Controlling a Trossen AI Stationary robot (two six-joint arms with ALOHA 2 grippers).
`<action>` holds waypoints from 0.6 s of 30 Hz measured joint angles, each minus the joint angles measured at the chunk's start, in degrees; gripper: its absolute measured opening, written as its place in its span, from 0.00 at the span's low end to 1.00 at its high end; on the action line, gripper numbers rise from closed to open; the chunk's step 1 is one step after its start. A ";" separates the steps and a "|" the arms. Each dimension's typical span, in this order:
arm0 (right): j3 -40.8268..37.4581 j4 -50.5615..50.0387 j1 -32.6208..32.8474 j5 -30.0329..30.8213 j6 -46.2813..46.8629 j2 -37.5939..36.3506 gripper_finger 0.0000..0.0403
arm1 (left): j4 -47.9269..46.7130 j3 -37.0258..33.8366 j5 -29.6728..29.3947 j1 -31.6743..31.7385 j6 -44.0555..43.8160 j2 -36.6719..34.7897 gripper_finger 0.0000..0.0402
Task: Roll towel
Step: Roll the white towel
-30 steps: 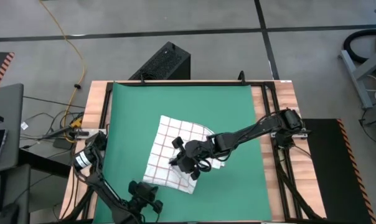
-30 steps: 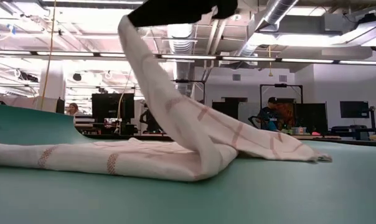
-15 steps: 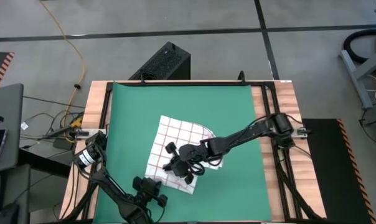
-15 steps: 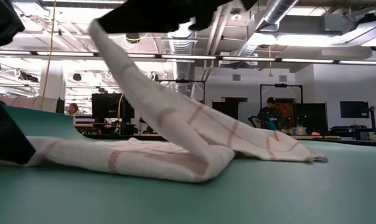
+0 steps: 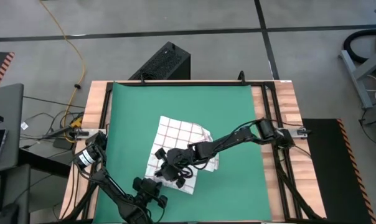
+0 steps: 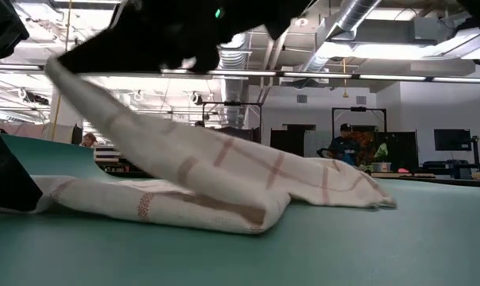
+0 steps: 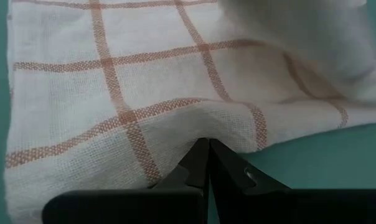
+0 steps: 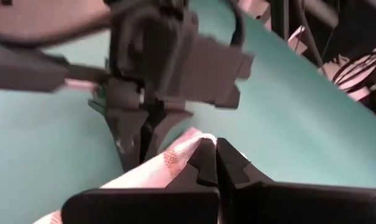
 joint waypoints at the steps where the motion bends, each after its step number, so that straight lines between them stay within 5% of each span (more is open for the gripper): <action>1: 0.42 -0.43 -0.06 0.00 0.02 0.72 0.00 | 0.10 0.00 0.01 0.00 0.01 0.00 0.00; 18: 1.00 -0.03 -2.16 -4.03 -0.67 2.65 0.00 | 3.99 0.02 0.09 -0.26 2.80 -0.01 0.00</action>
